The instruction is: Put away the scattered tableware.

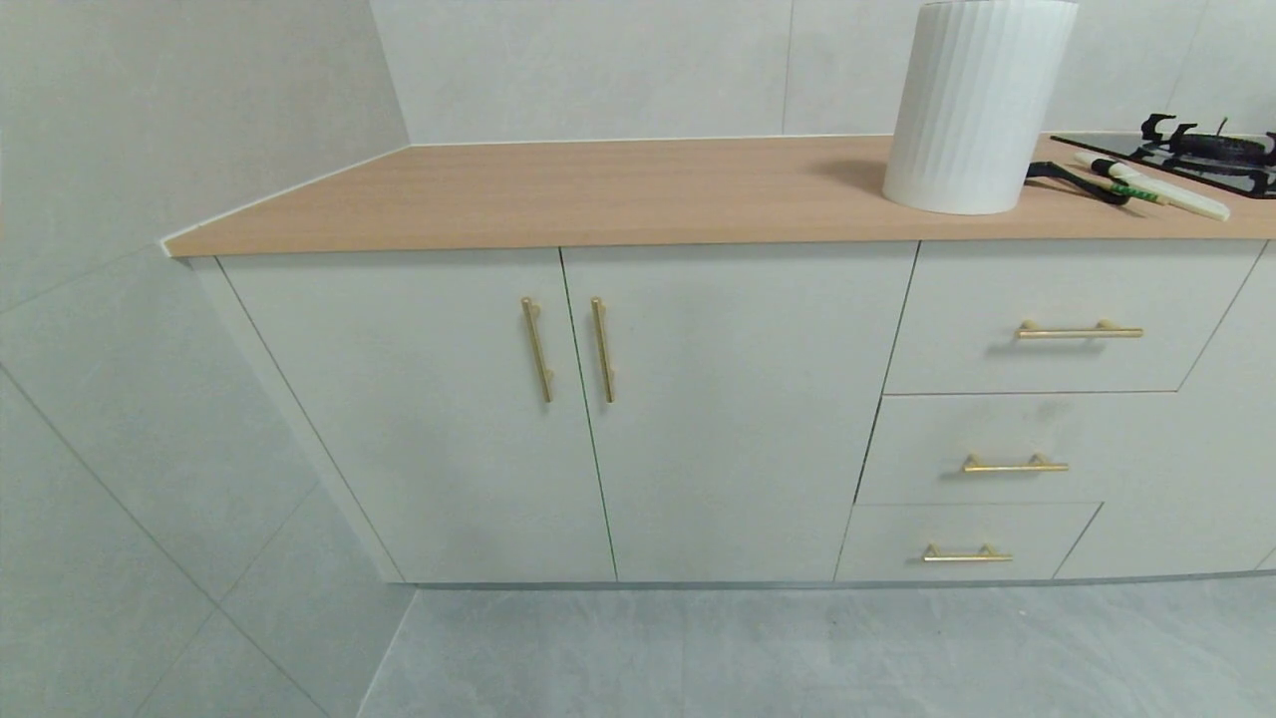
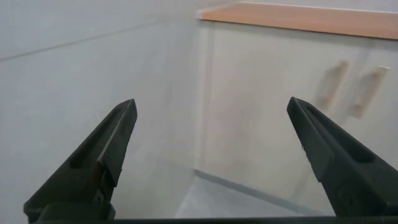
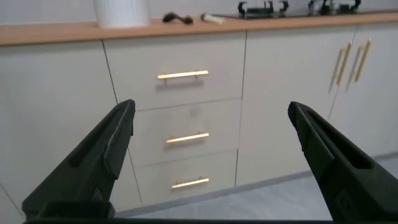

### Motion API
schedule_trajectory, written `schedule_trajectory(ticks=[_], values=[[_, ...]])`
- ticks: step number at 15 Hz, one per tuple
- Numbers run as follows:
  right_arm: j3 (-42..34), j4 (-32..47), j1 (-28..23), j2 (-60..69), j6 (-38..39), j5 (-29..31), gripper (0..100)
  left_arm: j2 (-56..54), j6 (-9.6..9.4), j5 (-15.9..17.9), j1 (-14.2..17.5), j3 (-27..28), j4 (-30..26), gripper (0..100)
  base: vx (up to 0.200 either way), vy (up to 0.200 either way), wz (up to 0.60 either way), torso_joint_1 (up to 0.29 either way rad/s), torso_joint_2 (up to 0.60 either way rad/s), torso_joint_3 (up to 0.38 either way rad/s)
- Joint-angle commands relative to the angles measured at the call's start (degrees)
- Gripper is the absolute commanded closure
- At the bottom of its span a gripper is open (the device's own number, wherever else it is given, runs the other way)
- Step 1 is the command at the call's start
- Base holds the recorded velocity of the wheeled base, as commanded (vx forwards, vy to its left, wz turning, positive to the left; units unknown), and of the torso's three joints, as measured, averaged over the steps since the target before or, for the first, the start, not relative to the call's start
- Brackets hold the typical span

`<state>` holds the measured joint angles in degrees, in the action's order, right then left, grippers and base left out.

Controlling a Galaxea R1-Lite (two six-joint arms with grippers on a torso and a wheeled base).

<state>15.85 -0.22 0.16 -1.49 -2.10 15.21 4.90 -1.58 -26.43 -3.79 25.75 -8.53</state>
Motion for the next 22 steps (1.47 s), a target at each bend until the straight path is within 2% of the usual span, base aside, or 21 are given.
schedule_trajectory(ticks=[1, 2, 3, 4, 6, 7, 9, 11, 12, 17, 22], values=[[-7.7, -0.2, -0.2, 1.5, 0.1, -1.0, 0, -4.9, -1.4, 5.5, 3.5, -7.6, -0.3, 0, 0.0, 0.0, 0.0, 0.0, 0.0, 0.0], [-9.3, -0.2, -0.2, 1.5, 0.2, -1.7, 0, -4.9, -1.4, 5.4, 3.5, -9.2, -0.1, 0, 0.0, 0.0, 0.0, 0.0, 0.0, 0.0], [-14.1, -2.5, -0.2, 1.5, 0.3, -6.3, 0, -4.9, -1.4, 5.8, 3.5, -14.8, 1.1, 0, 0.0, 0.0, 0.0, 0.0, 0.0, 0.0], [-15.8, -3.6, -0.2, 1.5, 0.3, -8.4, 0, -4.9, -1.84, 6.6, 3.5, -17.8, 2.5, 0, 0.0, 0.0, 0.0, 0.0, 0.0, 0.0], [-15.8, -3.0, -0.2, 1.5, 1.9, -11.3, 0, -4.9, -2.81, 7.8, 3.5, -25.0, 8.5, 0, 0.0, 0.0, 0.0, 0.0, 0.0, 0.0], [-15.8, -2.2, -0.2, 1.5, 2.8, -13.1, 0, -4.9, -2.63, 10.8, 3.5, -25.7, 11.5, 0, 0.0, 0.0, 0.0, 0.0, 0.0, 0.0], [-15.8, 0.4, -0.2, 1.5, 2.6, -13.8, 0, -4.9, -2.55, 13.6, 3.5, -25.7, 11.1, 0, 0.0, 0.0, 0.0, 0.0, 0.0, 0.0], [-15.8, -0.2, -0.2, 1.5, 2.5, -15.7, 0, -4.9, 0.09, 22.0, 3.5, -25.7, 10.6, 0, 0.0, 0.0, 0.0, 0.0, 0.0, 0.0], [-15.8, -0.2, -0.2, 1.5, 2.4, -15.7, 0, -4.9, 0.53, 24.6, 3.5, -25.7, 8.3, 0, 0.0, 0.0, 0.0, 0.0, 0.0, 0.0], [-15.8, -0.1, -0.2, 1.5, 2.3, -15.7, 0, -4.9, 1.76, 24.8, 3.5, -25.7, 8.5, 0, 0.0, 0.0, 0.0, 0.0, 0.0, 0.0], [-15.8, -0.1, -0.2, 1.5, 2.3, -15.6, 0, -4.9, 1.76, 24.8, 3.5, -25.7, 8.5, 0, 0.0, 0.0, 0.0, 0.0, 0.0, 0.0]])
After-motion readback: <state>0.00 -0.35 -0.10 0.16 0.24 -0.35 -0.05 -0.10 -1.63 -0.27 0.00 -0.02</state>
